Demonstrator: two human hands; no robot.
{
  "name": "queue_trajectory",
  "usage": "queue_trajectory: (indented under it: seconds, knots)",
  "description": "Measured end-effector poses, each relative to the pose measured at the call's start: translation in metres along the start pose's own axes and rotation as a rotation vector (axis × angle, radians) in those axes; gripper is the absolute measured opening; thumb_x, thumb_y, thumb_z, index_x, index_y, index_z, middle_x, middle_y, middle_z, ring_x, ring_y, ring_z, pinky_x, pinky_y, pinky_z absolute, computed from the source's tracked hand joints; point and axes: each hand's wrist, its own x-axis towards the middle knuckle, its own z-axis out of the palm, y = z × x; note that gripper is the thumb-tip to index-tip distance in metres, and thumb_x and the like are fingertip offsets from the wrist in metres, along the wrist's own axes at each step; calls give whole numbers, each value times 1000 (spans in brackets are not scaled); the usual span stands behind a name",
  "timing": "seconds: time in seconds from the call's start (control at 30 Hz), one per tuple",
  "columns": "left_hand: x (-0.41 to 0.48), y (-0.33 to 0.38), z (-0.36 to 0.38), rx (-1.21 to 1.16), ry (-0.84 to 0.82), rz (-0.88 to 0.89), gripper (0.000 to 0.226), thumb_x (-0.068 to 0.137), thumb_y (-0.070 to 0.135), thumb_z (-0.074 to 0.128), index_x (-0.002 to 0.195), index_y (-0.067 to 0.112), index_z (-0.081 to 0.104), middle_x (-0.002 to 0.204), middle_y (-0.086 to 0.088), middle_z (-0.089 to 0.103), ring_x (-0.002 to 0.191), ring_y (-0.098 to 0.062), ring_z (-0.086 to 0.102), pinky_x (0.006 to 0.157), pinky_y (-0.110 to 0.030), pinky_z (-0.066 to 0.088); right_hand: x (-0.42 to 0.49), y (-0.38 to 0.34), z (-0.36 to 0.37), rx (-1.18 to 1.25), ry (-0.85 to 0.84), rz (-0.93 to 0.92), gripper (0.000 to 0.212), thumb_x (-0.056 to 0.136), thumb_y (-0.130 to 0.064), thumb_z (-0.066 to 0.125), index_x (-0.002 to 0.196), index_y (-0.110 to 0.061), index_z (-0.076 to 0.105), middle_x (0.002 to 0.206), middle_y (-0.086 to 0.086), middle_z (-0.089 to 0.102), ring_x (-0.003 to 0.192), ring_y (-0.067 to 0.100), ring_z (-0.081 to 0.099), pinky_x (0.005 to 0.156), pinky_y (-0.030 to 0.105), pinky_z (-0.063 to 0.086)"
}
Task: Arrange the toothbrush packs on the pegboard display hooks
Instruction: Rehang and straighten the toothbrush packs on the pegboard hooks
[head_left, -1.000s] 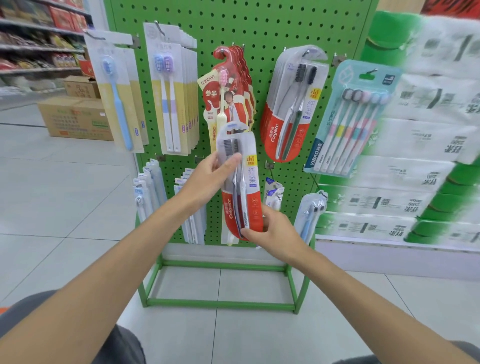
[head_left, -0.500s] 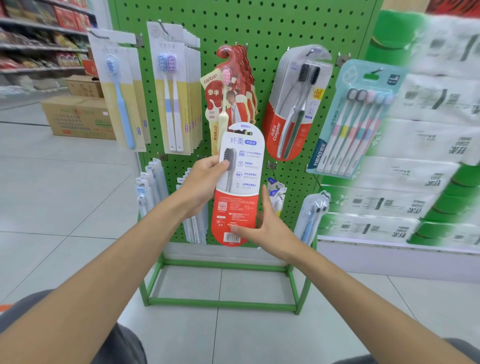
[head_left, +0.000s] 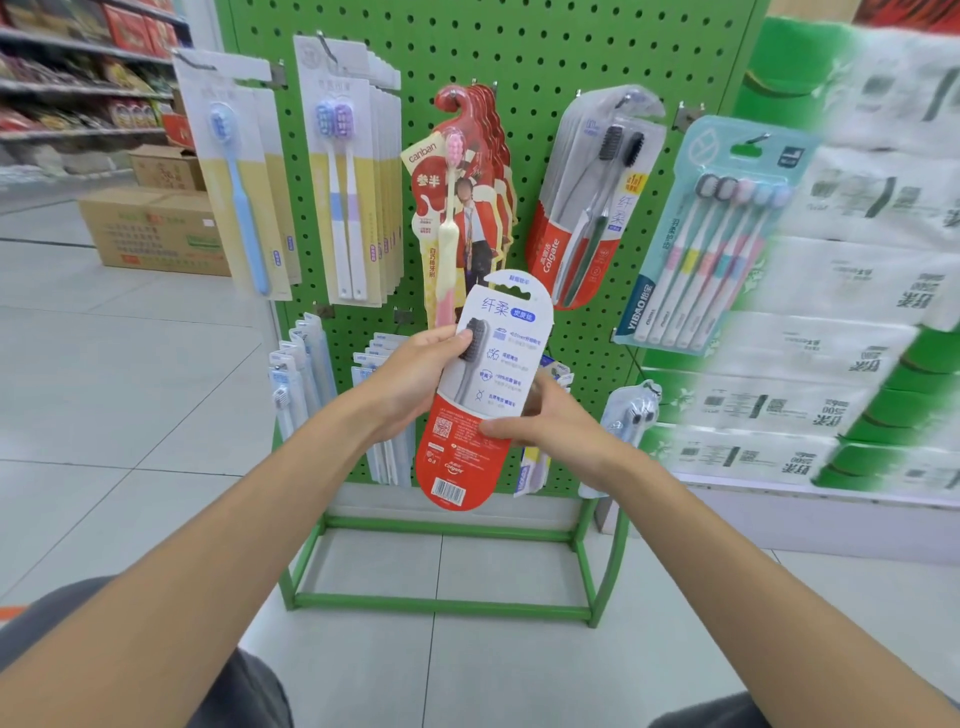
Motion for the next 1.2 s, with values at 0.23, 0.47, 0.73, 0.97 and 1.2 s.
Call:
queue_trajectory:
  seconds: [0.23, 0.47, 0.73, 0.97, 1.2]
  knots:
    - [2, -3, -5, 43, -20, -28, 32, 106, 28, 39, 126, 12, 60, 113, -9, 73, 104, -28, 70, 93, -45, 54, 10, -27, -25, 162, 96, -35, 65, 85, -6, 72, 140, -24, 43, 118, 7, 69, 102, 15, 70, 79, 29, 56]
    - [2, -8, -10, 113, -14, -68, 32, 106, 29, 39, 124, 13, 61, 112, -7, 73, 104, -27, 70, 93, -45, 54, 15, -37, -35, 270, 169, -58, 20, 90, -6, 64, 110, -5, 63, 102, 6, 74, 91, 13, 70, 79, 26, 53]
    - [3, -10, -10, 63, 67, -40, 30, 105, 27, 42, 123, 13, 61, 109, -9, 74, 98, -27, 72, 82, -40, 59, 19, -38, -16, 97, 407, -100, 20, 92, -10, 65, 111, -13, 61, 99, 0, 70, 81, 11, 69, 66, 20, 54]
    - [5, -12, -5, 40, 147, 30, 28, 103, 25, 47, 128, 20, 59, 109, -6, 74, 95, -24, 73, 82, -41, 59, 21, -30, 5, -95, 433, -153, 38, 91, -23, 67, 123, -20, 47, 119, -6, 56, 98, 7, 61, 65, 20, 48]
    - [1, -11, -1, 67, 107, 89, 35, 95, 21, 62, 129, 22, 52, 118, -3, 70, 102, -22, 71, 89, -44, 57, 27, -24, 12, -84, 249, -51, 111, 59, -81, 68, 151, -40, 22, 147, -4, 42, 128, 16, 50, 100, 46, 50]
